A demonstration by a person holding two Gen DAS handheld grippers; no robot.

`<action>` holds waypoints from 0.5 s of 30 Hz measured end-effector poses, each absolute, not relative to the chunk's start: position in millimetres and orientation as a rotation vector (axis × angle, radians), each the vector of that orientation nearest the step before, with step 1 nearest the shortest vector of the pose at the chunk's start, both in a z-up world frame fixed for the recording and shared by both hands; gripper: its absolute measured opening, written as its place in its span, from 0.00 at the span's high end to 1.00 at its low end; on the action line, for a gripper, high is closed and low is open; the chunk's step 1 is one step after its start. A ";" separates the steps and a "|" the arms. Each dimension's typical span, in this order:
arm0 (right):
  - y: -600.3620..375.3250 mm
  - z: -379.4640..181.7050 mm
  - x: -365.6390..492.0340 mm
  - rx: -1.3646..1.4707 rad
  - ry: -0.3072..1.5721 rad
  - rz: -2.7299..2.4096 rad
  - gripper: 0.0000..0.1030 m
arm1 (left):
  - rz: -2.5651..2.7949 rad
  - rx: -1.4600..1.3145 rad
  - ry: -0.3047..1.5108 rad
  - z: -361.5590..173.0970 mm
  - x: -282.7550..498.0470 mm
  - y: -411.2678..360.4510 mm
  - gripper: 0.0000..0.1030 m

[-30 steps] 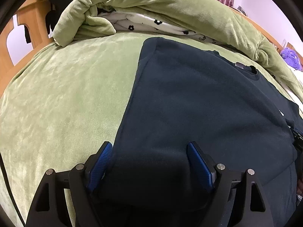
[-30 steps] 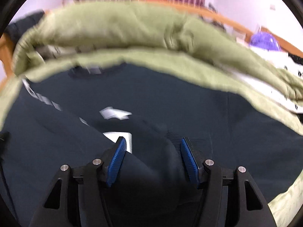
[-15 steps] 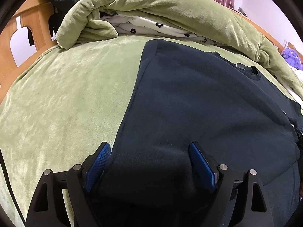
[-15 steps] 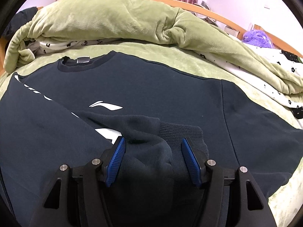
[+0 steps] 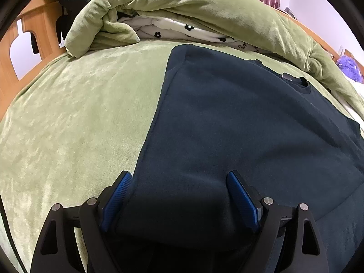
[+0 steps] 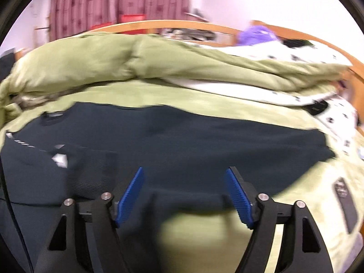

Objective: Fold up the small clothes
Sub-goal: 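Move the right tool to the other sleeve cuff and grasp it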

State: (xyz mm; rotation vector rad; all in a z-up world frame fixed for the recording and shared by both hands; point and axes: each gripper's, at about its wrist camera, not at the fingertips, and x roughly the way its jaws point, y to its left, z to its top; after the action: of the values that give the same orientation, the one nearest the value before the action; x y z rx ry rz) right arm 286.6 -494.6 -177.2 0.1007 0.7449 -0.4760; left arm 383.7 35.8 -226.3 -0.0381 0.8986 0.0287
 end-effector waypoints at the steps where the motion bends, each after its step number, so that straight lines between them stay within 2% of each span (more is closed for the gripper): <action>1: -507.4 -181.3 281.1 0.113 0.755 -0.493 0.28 | 0.032 -0.035 0.899 -226.4 383.8 35.7 0.16; 7: -573.6 -214.0 261.9 0.263 0.813 -0.536 0.28 | 0.033 -0.037 0.900 -226.5 384.1 37.6 0.15; 15: -615.7 -229.3 285.4 0.395 0.832 -0.521 0.28 | 0.040 -0.033 0.901 -227.3 383.5 37.0 0.13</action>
State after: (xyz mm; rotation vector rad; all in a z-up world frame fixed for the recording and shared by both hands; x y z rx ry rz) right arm 285.4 -615.7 -229.3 0.3952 0.8319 -0.5213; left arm 383.5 37.0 -227.3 -0.0332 0.9012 0.0401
